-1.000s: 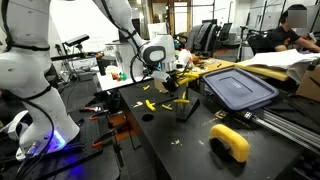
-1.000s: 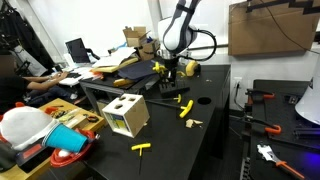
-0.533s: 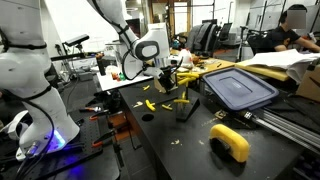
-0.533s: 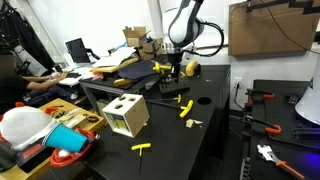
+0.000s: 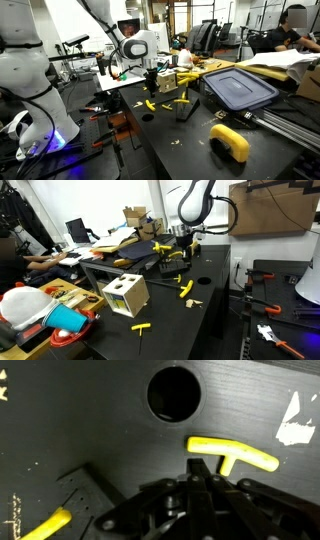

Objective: Pick the longest yellow and black object standing and place it in between the stand and the yellow and black object laying on the table, pick the yellow and black object closest to the stand and move it to the left over the other yellow and black object

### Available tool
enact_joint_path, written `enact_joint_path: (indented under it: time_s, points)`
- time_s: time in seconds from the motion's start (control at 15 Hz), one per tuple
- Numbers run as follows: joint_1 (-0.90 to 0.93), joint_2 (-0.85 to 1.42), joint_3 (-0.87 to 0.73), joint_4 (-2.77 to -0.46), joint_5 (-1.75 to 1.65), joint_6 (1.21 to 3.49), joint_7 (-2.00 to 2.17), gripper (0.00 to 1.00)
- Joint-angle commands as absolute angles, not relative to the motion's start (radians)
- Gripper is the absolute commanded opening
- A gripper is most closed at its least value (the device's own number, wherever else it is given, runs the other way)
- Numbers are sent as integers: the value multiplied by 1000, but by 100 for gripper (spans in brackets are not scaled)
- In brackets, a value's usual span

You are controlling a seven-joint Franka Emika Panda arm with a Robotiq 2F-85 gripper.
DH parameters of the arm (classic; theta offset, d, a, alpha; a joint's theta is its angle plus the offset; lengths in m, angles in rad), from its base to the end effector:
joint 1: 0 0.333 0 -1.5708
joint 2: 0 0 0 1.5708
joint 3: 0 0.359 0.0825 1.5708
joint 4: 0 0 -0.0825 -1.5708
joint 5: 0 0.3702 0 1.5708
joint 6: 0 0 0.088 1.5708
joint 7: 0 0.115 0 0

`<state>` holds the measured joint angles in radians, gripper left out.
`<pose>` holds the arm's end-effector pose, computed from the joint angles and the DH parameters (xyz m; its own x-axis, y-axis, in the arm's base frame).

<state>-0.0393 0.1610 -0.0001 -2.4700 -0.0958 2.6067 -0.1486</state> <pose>0.4767 -0.0172 0.2743 0.9812 0.1903 -0.0329 0.1916 -0.9806 0.0424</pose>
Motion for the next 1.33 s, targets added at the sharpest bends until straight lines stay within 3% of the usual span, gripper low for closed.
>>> enact_joint_path:
  time_s: [0.0, 0.67, 0.73, 0.8, 1.0, 1.27]
  points:
    - [-2, 127, 16, -2520, -98, 2581, -117, 0]
    - [30, 243, 87, -2397, 86, 2659, -101, 0]
    - [20, 241, 79, -2393, 94, 2671, -97, 26]
    - [31, 229, 86, -2414, 71, 2647, -111, 2]
    - [19, 243, 80, -2392, 77, 2656, -109, 23]
    - [18, 244, 80, -2391, 77, 2656, -109, 26]
